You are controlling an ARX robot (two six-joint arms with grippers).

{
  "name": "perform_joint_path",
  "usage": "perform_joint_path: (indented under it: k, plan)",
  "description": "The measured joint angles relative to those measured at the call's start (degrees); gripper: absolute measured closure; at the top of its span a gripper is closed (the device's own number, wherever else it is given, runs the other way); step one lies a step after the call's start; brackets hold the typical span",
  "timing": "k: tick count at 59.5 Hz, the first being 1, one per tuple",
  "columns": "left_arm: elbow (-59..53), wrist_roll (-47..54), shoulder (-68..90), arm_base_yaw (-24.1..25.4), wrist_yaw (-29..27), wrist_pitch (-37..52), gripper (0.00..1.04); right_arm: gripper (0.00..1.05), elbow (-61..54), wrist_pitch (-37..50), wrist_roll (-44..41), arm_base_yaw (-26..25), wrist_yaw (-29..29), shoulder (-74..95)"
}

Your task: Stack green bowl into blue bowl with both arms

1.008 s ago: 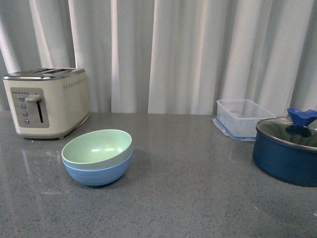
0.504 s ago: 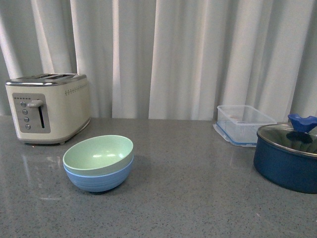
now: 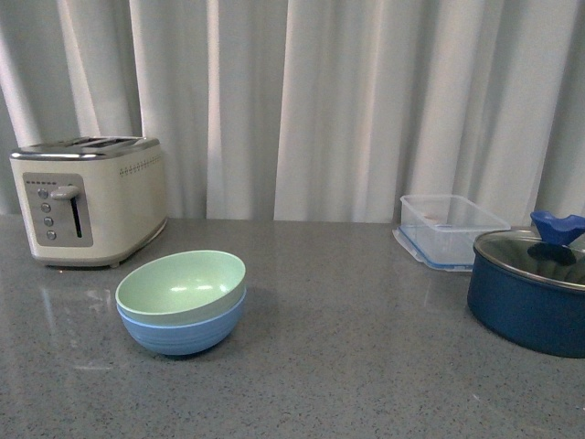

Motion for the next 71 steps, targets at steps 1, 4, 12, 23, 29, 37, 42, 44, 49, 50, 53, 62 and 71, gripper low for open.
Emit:
perform_joint_path:
  k: [1, 4, 12, 23, 29, 37, 42, 44, 49, 50, 53, 62, 71]
  plan:
    - [0.0, 0.0, 0.0, 0.0, 0.0, 0.0, 0.07, 1.04, 0.0, -0.5, 0.0, 0.0, 0.0, -0.6]
    - [0.0, 0.0, 0.0, 0.0, 0.0, 0.0, 0.07, 1.04, 0.0, -2.4, 0.0, 0.0, 0.0, -2.4]
    - [0.0, 0.0, 0.0, 0.0, 0.0, 0.0, 0.07, 1.04, 0.0, -7.0, 0.0, 0.0, 0.0, -7.2]
    - [0.0, 0.0, 0.0, 0.0, 0.0, 0.0, 0.07, 1.04, 0.0, -10.6, 0.0, 0.0, 0.0, -10.7]
    - [0.0, 0.0, 0.0, 0.0, 0.0, 0.0, 0.07, 1.04, 0.0, -12.1, 0.0, 0.0, 0.0, -12.3]
    - [0.0, 0.0, 0.0, 0.0, 0.0, 0.0, 0.07, 1.04, 0.0, -13.9, 0.0, 0.0, 0.0, -14.1]
    - [0.0, 0.0, 0.0, 0.0, 0.0, 0.0, 0.07, 1.04, 0.0, -16.2, 0.0, 0.0, 0.0, -16.2]
    - [0.0, 0.0, 0.0, 0.0, 0.0, 0.0, 0.07, 1.04, 0.0, -19.5, 0.0, 0.0, 0.0, -18.4]
    - [0.0, 0.0, 0.0, 0.0, 0.0, 0.0, 0.07, 1.04, 0.0, -24.4, 0.0, 0.0, 0.0, -24.1]
    - [0.0, 0.0, 0.0, 0.0, 0.0, 0.0, 0.07, 1.04, 0.0, -24.4, 0.0, 0.0, 0.0, -24.4]
    - [0.0, 0.0, 0.0, 0.0, 0.0, 0.0, 0.07, 1.04, 0.0, -24.6, 0.0, 0.0, 0.0, -24.5]
    - [0.0, 0.0, 0.0, 0.0, 0.0, 0.0, 0.07, 0.87, 0.0, -24.7, -0.1, 0.0, 0.0, -24.5]
    - [0.0, 0.0, 0.0, 0.0, 0.0, 0.0, 0.07, 0.61, 0.0, -24.7, -0.1, 0.0, 0.0, -24.5]
